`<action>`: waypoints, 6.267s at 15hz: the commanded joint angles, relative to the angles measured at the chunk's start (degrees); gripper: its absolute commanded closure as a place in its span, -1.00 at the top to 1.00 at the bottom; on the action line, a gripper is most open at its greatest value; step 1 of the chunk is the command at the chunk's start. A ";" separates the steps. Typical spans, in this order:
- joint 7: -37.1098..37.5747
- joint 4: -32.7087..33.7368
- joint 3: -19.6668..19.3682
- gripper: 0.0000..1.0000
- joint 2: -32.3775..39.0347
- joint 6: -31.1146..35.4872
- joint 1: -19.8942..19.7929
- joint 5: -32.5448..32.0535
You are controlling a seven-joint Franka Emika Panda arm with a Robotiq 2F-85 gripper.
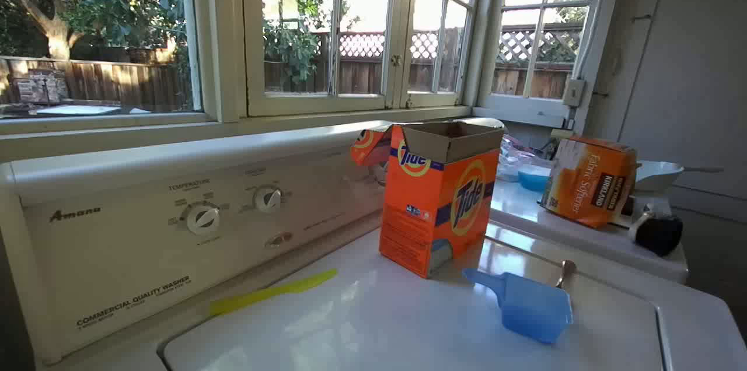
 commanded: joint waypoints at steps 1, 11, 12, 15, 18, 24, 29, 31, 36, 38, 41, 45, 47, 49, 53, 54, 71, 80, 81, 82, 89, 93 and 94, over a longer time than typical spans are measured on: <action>0.20 0.13 -0.36 1.00 -0.03 -0.19 0.49 -0.18; 0.20 0.13 -0.38 1.00 -0.03 -0.19 0.49 -0.17; 0.45 -0.15 0.41 1.00 -0.30 -0.74 1.06 0.23; 3.22 -1.33 3.40 1.00 -1.48 -1.51 2.29 0.72; 7.18 -1.90 5.78 1.00 -1.94 -2.56 3.25 1.86; 14.53 -5.93 7.21 1.00 -2.37 -2.42 5.15 11.18; 13.20 -5.21 7.52 1.00 -0.64 -2.13 5.69 11.16; 13.19 -5.22 7.50 1.00 -0.88 -2.13 5.72 11.23; 13.19 -5.22 7.49 1.00 -0.96 -2.13 5.72 11.26; 13.19 -5.22 7.49 1.00 -0.96 -2.13 5.72 11.26; 13.19 -5.22 7.49 1.00 -0.96 -2.13 5.72 11.26; 17.05 -7.46 9.97 1.00 -1.64 2.74 6.85 13.31; 19.14 -8.52 11.05 1.00 -2.16 6.61 7.42 15.21; 21.06 -10.14 11.57 1.00 -2.47 10.76 8.14 18.58; 24.79 -13.31 13.35 1.00 -1.97 15.97 9.33 24.14; 25.29 -14.05 14.11 1.00 -1.85 17.00 9.73 24.65; 39.77 -14.44 22.48 1.00 3.54 18.87 11.18 22.78; 62.42 -15.83 28.39 1.00 9.38 32.16 12.34 24.53; 63.58 -16.03 28.38 1.00 10.18 33.82 12.88 25.12; 64.82 -16.58 28.63 1.00 11.00 36.26 13.35 25.39; 73.40 -16.89 29.99 1.00 17.94 44.68 15.59 24.77; 79.59 -15.84 30.63 1.00 22.21 46.32 16.16 23.75; 81.38 -15.52 30.83 1.00 23.39 46.71 16.21 23.12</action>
